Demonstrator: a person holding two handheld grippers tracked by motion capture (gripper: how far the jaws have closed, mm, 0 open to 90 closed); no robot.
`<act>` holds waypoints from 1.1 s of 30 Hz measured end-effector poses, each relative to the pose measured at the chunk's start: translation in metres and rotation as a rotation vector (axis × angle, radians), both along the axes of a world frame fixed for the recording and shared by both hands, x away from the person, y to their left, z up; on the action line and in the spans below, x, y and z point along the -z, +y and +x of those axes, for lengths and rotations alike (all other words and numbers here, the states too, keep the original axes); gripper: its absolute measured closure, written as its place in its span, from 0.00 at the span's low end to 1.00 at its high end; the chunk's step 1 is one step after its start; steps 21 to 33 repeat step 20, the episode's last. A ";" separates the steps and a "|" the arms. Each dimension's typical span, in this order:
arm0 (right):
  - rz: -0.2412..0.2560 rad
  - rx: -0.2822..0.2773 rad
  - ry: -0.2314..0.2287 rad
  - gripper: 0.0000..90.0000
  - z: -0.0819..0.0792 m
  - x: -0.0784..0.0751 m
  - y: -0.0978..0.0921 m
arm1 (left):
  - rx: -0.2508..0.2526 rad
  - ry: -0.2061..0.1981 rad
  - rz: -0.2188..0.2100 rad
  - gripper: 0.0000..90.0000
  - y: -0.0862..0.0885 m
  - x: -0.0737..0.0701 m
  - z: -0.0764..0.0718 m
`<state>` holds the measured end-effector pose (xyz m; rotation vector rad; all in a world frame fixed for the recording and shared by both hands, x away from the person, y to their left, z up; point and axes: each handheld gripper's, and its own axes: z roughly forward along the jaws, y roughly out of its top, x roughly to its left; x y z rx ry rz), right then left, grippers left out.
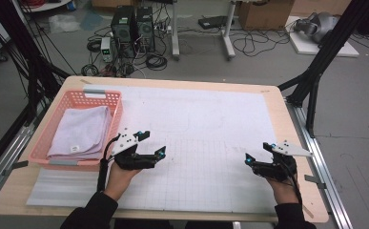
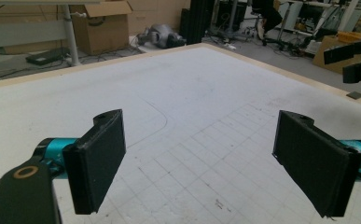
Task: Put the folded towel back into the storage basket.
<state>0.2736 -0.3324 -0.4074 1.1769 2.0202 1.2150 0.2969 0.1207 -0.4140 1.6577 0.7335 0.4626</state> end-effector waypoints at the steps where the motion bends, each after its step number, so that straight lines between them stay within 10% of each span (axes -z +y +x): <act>1: -0.001 0.003 -0.002 0.19 0.000 0.000 0.000 | -0.001 0.001 0.003 0.19 0.000 0.000 0.000; 33: 0.006 0.005 -0.003 0.19 0.002 0.001 0.001 | -0.011 0.026 -0.004 0.19 0.003 0.005 0.002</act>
